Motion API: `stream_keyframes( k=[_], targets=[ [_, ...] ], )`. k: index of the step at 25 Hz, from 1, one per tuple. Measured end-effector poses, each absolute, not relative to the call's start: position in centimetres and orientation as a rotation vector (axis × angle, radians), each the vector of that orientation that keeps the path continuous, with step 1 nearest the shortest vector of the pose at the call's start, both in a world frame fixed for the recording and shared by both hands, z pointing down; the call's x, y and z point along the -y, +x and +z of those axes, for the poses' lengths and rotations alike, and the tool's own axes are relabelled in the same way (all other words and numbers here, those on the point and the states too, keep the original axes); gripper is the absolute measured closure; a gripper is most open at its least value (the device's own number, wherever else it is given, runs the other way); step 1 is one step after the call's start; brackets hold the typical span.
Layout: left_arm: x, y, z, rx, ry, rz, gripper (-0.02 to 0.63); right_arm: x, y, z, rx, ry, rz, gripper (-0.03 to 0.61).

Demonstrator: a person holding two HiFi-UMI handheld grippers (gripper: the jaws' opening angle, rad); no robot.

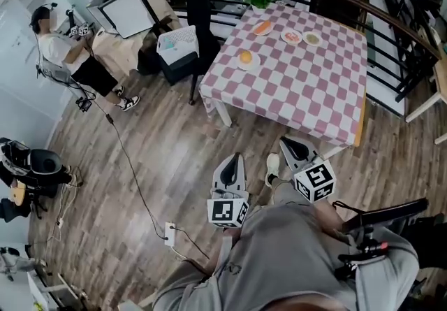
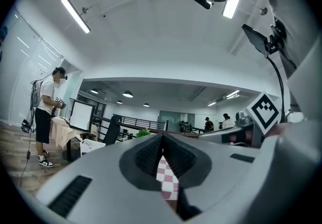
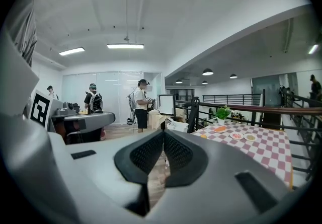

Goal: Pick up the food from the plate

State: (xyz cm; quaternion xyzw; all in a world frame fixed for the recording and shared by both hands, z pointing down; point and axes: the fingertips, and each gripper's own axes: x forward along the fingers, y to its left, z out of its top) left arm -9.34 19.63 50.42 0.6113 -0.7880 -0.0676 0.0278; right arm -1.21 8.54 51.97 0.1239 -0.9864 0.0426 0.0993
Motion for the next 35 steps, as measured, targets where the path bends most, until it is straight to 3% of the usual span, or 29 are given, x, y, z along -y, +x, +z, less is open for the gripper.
stream_keyframes(
  k=[20,35],
  targets=[
    [-1.5,-24.6,50.7,2.478,1.715,-0.121,0.603,10.2,-17.5,51.6,2.948,0.208,0.183,0.561],
    [12.1,-28.8,49.6,2.438,1.781,-0.171,0.603,22.5,-21.5,53.0,2.954,0.210,0.252,0.561]
  ],
)
